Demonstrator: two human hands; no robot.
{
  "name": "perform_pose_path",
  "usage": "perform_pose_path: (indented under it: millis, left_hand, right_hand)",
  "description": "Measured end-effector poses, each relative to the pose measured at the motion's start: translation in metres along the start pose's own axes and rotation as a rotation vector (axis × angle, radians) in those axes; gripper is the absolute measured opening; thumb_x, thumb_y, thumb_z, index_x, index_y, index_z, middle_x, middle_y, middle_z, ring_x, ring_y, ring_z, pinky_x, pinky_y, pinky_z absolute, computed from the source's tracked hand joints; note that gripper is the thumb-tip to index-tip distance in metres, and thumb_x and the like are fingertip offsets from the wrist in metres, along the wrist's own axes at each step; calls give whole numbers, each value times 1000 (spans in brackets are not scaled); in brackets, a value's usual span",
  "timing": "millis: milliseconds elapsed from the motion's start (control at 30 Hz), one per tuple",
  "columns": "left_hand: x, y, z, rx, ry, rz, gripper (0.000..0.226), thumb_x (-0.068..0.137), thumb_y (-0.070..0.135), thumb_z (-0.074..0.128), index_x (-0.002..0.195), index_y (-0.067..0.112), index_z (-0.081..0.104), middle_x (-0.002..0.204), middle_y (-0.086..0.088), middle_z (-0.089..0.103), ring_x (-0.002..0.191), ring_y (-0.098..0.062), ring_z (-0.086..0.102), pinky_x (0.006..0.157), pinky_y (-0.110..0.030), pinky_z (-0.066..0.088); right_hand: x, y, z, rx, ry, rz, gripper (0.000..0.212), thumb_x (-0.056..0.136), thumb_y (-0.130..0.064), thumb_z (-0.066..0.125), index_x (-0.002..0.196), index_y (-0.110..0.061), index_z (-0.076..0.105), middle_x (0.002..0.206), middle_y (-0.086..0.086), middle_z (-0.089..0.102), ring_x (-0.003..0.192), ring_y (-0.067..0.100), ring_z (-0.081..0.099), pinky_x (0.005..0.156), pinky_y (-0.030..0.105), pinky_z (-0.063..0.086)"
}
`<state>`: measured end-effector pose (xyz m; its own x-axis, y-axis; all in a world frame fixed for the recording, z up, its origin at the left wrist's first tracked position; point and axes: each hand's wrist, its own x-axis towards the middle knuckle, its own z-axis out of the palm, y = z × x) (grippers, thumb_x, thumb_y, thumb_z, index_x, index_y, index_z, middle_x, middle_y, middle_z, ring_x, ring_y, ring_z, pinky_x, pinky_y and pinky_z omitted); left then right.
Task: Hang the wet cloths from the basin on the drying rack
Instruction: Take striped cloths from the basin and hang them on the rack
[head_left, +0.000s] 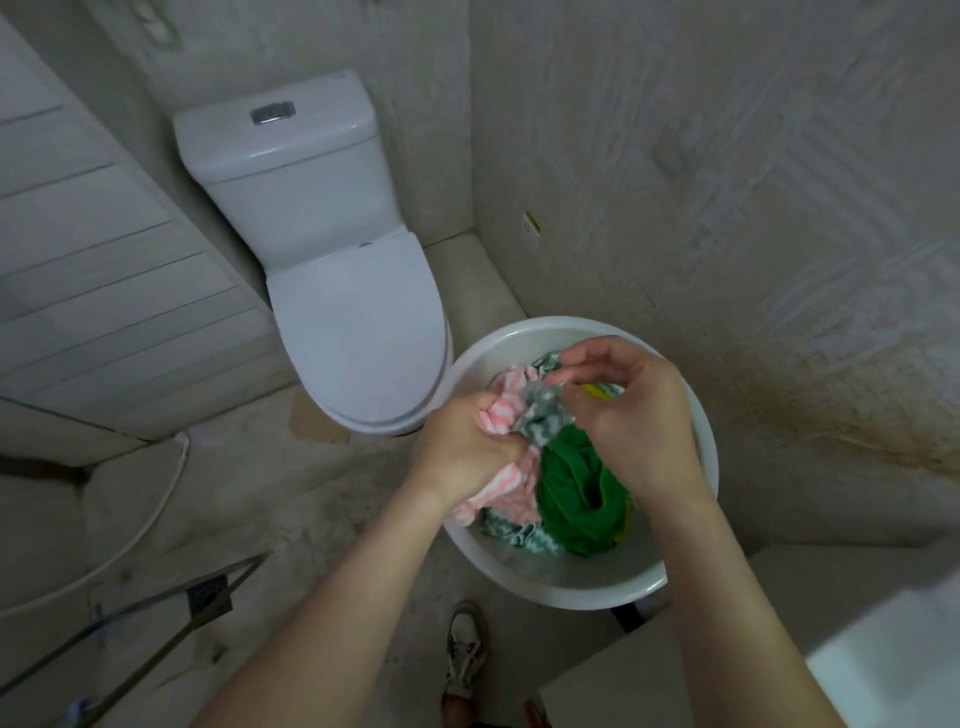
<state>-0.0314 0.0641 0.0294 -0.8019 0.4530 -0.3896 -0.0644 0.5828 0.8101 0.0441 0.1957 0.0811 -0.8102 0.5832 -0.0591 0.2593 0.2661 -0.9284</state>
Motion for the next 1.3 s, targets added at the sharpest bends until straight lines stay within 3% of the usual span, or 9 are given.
perform_pose_path:
  millis: [133,333,533,633,767,867,933,1133,1300]
  left_hand:
    - [1,-8,-2,350,32,-61,28,69,29,68,95,17,66,84,-3,70,80,-23,64,69,-32,49]
    - [-10,3,-16,-396,-52,-118,24,84,26,69,87,2,70,75,-10,66,66,-18,58,62,-27,45]
    - [-10,23,-1,-231,-57,84,8,76,14,76,80,20,73,75,6,73,71,-5,67,73,-26,55]
    - [-10,16,-6,-266,86,14,9,74,7,71,75,15,73,69,1,72,62,-12,63,68,-37,55]
    - [-29,19,-35,-354,57,51,19,79,0,68,74,18,72,57,6,68,50,-4,59,51,-17,47]
    - [-43,26,-65,-380,60,68,16,79,7,72,70,21,74,69,-5,72,64,-15,66,63,-29,54]
    - [-55,30,-85,-399,43,72,20,78,7,72,64,21,73,68,-5,71,63,-17,66,63,-30,53]
    - [-96,24,-149,-601,199,9,35,72,48,65,54,18,65,55,-3,59,50,-15,55,54,-22,44]
    - [-149,1,-211,-747,289,78,24,77,31,59,60,15,65,53,3,59,45,-6,53,46,-15,43]
  right_hand:
    - [6,-9,-10,245,118,-14,34,85,9,52,82,-24,59,79,2,65,85,15,70,57,31,56]
    - [18,-3,-9,-327,-14,-222,31,84,5,54,95,-23,61,79,0,63,72,16,59,66,22,45]
    - [9,-16,-6,242,-84,-2,32,83,9,63,94,-20,65,84,16,70,79,22,71,78,38,59]
    - [12,-18,-11,56,-26,-67,32,86,7,59,92,-25,63,83,7,68,78,21,69,73,44,59]
    - [14,-17,-18,-339,-4,-200,23,90,-1,53,101,-18,63,76,3,64,61,18,60,58,36,52]
    - [12,-29,-12,-204,-201,-59,12,90,-27,62,100,-20,65,64,-1,60,54,9,51,53,23,40]
    - [10,-43,-3,-175,-447,-2,33,78,-50,67,95,-22,70,73,1,67,64,8,58,63,23,45]
    - [-7,-88,52,154,-669,-52,19,84,-20,71,80,-3,64,74,11,59,70,18,49,67,30,39]
    - [-33,-128,115,272,-907,-24,20,81,-19,73,98,-19,61,92,3,61,72,6,55,64,14,40]
